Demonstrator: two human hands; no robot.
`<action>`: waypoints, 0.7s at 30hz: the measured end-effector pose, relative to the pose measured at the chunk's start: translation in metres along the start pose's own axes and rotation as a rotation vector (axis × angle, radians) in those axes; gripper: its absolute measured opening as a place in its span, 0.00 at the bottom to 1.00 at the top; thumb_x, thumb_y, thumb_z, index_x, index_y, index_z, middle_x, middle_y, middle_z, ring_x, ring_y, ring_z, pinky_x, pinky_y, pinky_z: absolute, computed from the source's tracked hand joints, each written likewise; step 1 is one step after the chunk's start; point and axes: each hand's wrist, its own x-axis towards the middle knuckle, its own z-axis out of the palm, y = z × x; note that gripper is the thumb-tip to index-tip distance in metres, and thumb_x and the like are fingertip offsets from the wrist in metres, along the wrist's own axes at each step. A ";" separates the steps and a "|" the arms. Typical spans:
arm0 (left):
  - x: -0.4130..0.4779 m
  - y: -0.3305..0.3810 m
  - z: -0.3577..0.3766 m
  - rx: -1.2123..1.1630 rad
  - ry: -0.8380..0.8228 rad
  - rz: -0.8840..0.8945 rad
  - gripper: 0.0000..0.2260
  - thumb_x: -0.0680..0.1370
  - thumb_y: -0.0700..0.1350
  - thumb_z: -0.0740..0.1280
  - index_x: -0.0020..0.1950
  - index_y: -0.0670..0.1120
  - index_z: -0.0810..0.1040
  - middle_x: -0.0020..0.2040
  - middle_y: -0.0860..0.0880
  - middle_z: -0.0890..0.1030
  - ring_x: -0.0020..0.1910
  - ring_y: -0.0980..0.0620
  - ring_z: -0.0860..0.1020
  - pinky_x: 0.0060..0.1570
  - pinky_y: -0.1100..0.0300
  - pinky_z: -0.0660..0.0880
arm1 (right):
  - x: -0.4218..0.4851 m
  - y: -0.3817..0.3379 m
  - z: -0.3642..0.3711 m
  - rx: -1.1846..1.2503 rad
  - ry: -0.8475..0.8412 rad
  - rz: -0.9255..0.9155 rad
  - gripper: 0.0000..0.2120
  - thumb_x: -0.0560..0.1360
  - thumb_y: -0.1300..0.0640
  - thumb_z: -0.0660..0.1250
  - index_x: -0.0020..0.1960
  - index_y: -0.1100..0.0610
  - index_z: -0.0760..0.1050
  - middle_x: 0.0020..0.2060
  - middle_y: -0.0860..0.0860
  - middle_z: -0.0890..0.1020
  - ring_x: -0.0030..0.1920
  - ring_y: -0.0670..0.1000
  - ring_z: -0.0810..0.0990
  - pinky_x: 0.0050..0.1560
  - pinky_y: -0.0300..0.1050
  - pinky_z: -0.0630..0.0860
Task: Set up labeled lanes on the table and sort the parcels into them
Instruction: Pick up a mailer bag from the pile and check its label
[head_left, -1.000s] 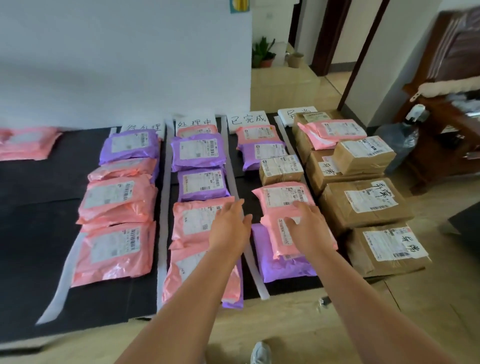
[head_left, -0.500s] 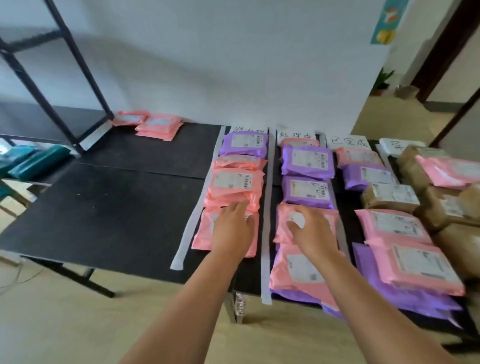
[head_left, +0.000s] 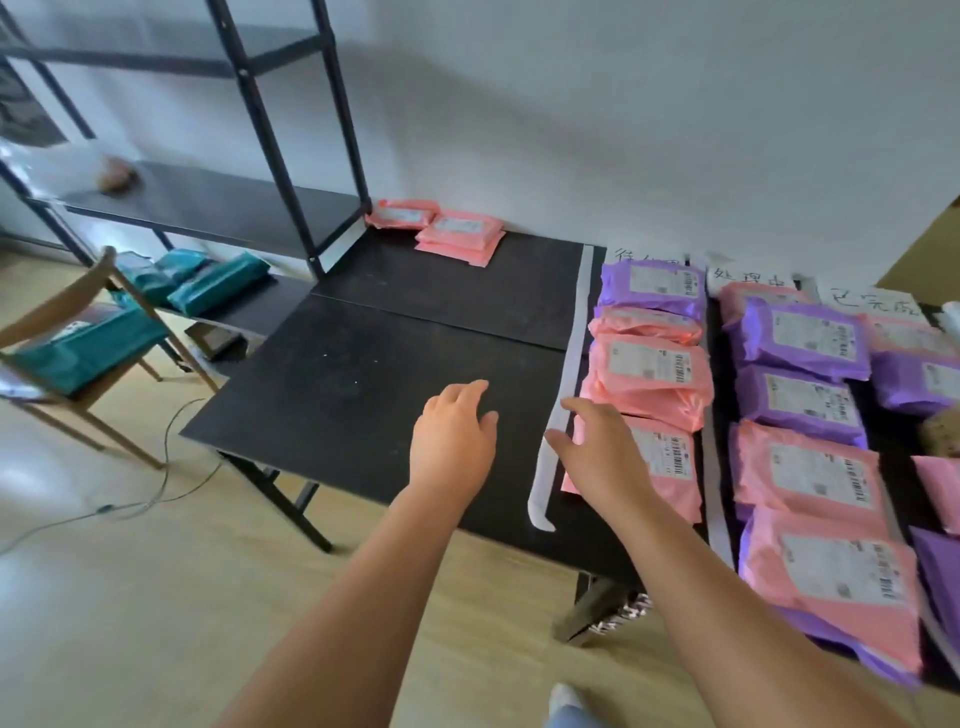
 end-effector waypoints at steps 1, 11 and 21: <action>0.005 -0.009 -0.005 0.006 0.007 -0.005 0.20 0.83 0.49 0.60 0.76 0.49 0.67 0.72 0.52 0.71 0.71 0.50 0.67 0.67 0.54 0.68 | 0.006 -0.006 0.006 -0.001 -0.007 -0.008 0.22 0.79 0.51 0.68 0.71 0.51 0.70 0.67 0.51 0.74 0.66 0.51 0.73 0.61 0.42 0.70; 0.103 -0.067 -0.036 0.096 0.018 -0.023 0.20 0.83 0.48 0.61 0.75 0.50 0.67 0.72 0.52 0.71 0.71 0.50 0.67 0.67 0.54 0.69 | 0.106 -0.055 0.066 0.053 -0.068 -0.009 0.22 0.79 0.51 0.68 0.72 0.50 0.69 0.69 0.52 0.72 0.66 0.51 0.75 0.56 0.39 0.70; 0.213 -0.098 -0.045 0.087 -0.038 -0.012 0.20 0.83 0.48 0.61 0.75 0.50 0.67 0.72 0.51 0.71 0.71 0.50 0.67 0.68 0.53 0.68 | 0.211 -0.108 0.094 -0.003 -0.059 -0.004 0.23 0.79 0.51 0.68 0.72 0.50 0.69 0.69 0.52 0.72 0.66 0.52 0.75 0.59 0.43 0.74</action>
